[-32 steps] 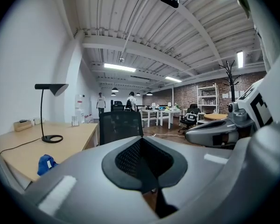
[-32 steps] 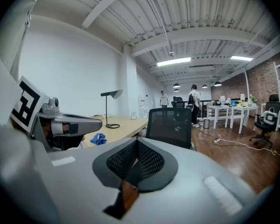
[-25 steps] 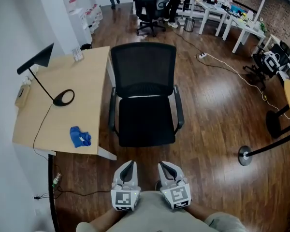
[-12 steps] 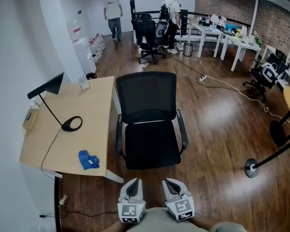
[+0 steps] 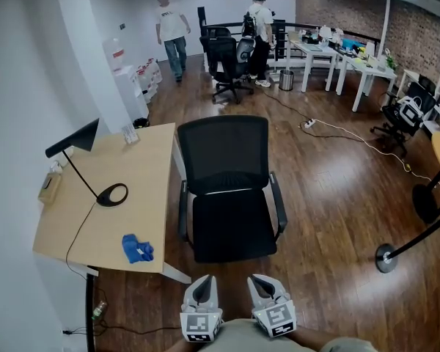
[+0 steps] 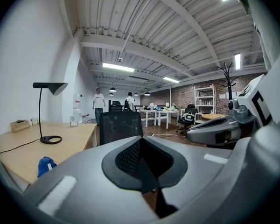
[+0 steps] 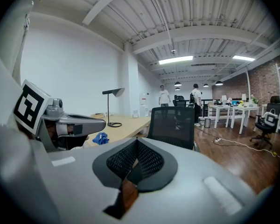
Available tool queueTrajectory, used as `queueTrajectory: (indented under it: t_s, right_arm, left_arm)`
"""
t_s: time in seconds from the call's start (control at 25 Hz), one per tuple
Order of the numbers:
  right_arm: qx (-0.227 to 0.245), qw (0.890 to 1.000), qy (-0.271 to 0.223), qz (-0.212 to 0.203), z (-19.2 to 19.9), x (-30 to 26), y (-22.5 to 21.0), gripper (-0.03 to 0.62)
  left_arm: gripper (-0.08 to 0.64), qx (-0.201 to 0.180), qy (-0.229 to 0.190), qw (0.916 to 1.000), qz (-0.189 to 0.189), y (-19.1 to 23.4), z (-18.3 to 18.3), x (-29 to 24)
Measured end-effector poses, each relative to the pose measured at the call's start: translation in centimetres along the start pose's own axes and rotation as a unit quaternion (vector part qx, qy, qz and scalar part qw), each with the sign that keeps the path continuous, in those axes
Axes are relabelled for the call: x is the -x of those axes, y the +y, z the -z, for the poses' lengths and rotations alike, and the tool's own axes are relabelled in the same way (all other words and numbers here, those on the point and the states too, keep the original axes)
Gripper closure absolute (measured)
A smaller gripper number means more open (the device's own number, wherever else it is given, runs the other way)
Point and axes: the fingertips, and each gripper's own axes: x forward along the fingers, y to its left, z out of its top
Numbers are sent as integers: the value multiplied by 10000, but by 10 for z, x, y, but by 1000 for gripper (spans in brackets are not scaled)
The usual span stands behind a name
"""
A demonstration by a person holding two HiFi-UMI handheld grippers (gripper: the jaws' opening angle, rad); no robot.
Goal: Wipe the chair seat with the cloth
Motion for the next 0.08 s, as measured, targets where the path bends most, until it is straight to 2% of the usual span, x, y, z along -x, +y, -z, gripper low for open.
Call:
queueTrajectory:
  t_s: [0.08]
  right_arm:
    - [3, 10000, 6, -17, 0, 1, 1, 592]
  left_arm:
    - [557, 11, 4, 10000, -18, 0, -1, 2]
